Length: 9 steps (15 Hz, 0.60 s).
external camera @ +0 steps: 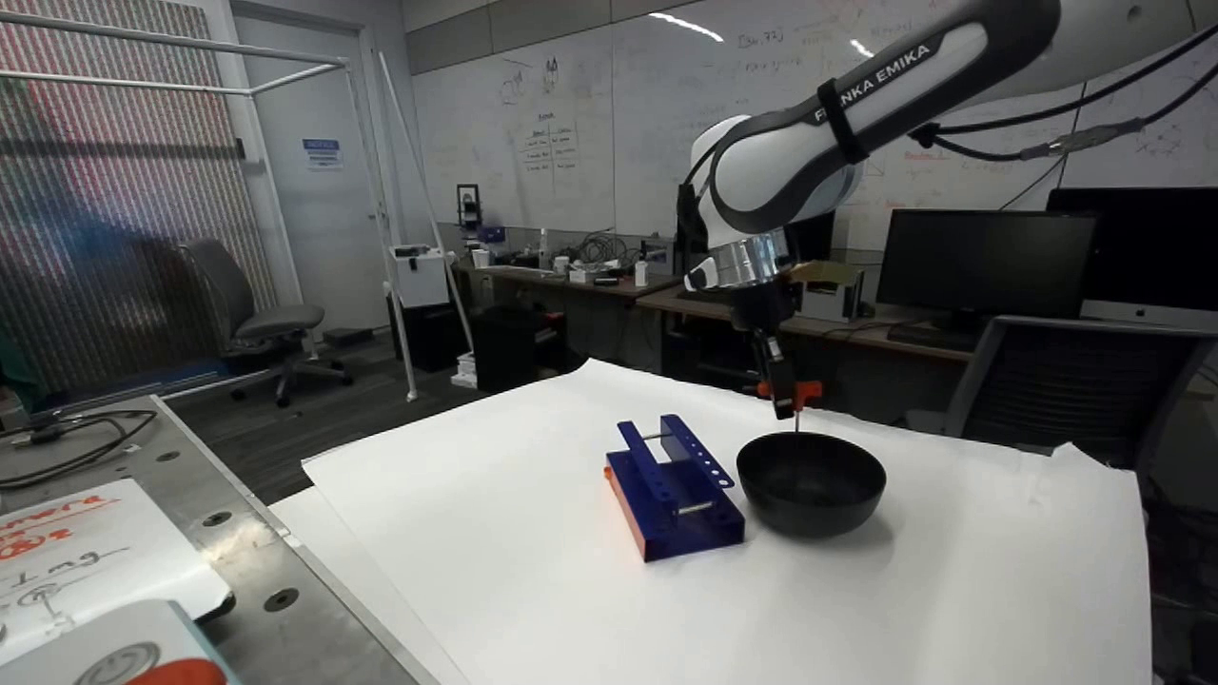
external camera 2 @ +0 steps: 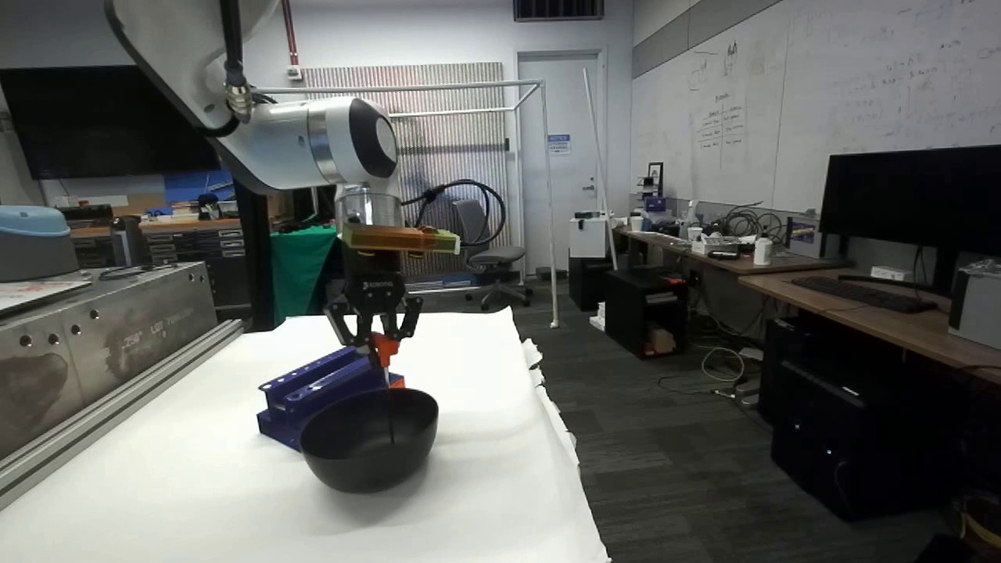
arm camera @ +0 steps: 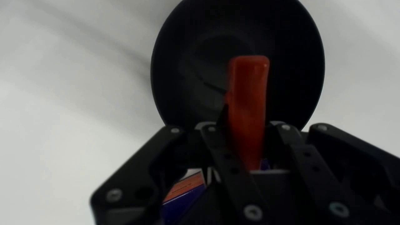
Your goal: Put the orange object inside the bowl.
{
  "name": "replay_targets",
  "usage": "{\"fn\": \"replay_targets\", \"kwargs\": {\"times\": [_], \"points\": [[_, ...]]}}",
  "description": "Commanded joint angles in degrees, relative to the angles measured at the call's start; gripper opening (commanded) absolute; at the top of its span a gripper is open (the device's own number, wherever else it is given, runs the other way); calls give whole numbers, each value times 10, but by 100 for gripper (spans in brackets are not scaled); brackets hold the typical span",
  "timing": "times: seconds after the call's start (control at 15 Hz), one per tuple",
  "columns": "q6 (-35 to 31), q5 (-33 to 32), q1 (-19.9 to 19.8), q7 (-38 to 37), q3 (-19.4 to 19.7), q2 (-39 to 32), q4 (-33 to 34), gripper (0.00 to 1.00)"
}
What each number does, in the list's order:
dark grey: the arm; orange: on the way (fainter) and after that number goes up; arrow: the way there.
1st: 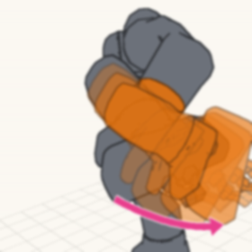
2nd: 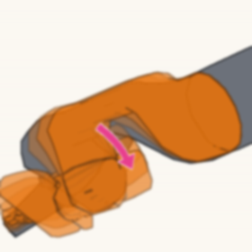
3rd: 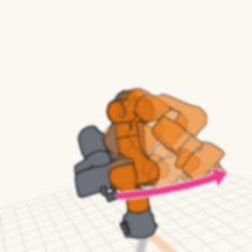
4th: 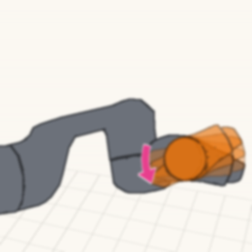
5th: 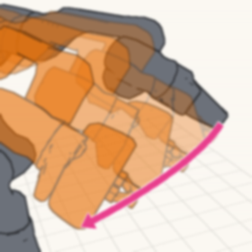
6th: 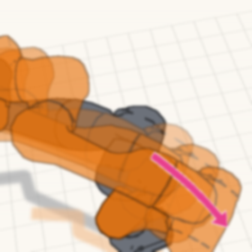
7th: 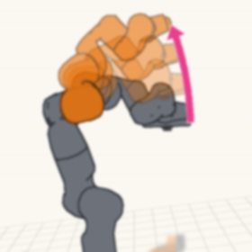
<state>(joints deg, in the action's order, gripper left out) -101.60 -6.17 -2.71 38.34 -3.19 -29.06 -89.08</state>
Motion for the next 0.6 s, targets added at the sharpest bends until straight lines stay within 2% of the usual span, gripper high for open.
{"fn": "replay_targets", "kwargs": {"times": [0.0,0.53], "points": [[-58,22,-15,15,-10,26,-52,10],[-218,84,-44,50,-14,83,-195,12]]}}
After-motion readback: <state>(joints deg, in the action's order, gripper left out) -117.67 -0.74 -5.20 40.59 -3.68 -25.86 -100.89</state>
